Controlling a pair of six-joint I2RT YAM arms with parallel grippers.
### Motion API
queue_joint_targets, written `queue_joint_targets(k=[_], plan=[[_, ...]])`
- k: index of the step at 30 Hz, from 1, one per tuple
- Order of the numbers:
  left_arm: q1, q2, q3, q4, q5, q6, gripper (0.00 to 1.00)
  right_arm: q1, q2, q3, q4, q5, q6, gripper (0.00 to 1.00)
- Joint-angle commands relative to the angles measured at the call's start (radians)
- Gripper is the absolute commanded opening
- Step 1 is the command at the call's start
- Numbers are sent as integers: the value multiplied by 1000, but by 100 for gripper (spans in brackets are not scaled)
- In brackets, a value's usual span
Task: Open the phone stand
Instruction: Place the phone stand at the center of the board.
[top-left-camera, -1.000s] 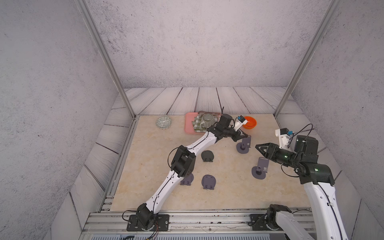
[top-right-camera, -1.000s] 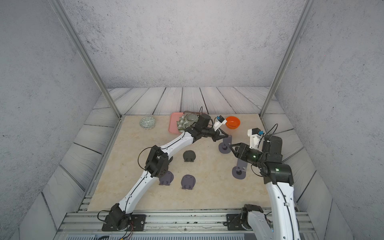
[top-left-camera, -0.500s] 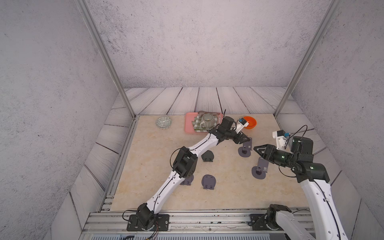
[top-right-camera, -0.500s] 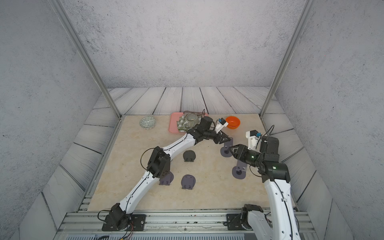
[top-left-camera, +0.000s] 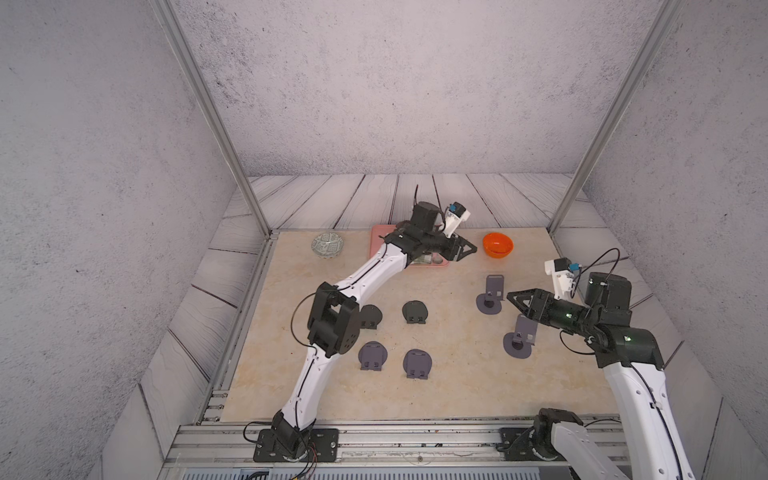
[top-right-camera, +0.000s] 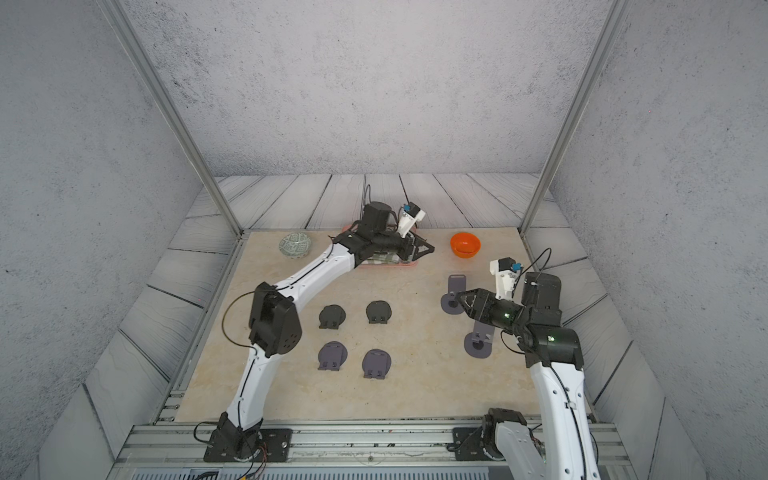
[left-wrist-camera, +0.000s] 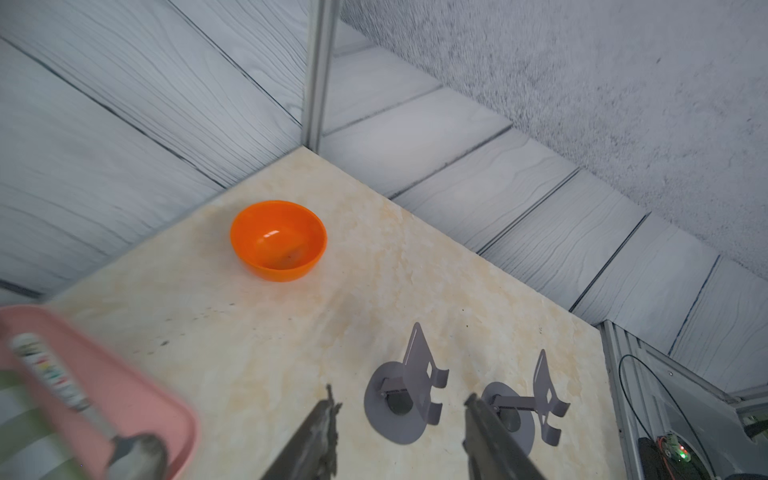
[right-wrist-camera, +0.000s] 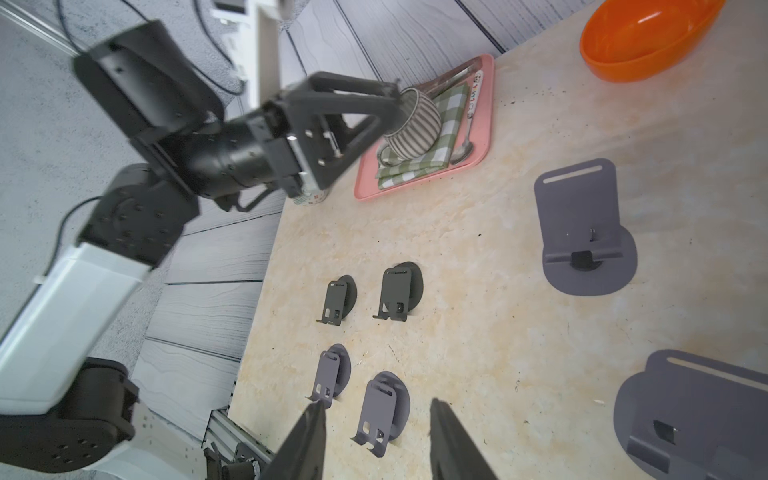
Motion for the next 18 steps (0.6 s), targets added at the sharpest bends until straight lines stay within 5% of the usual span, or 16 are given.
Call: queue_joint_targets(k=[1,10,18], plan=[[22,-156,-148,-95,-39,6,53,1,6,39,-10,-55,-47,44],[41,-584,-703,-97,-108,-87,53,92,30,-24,143,-84,37,44],[44,-831,-938,-122,-204,-119,55,350,147,-48,420,43,96,44]])
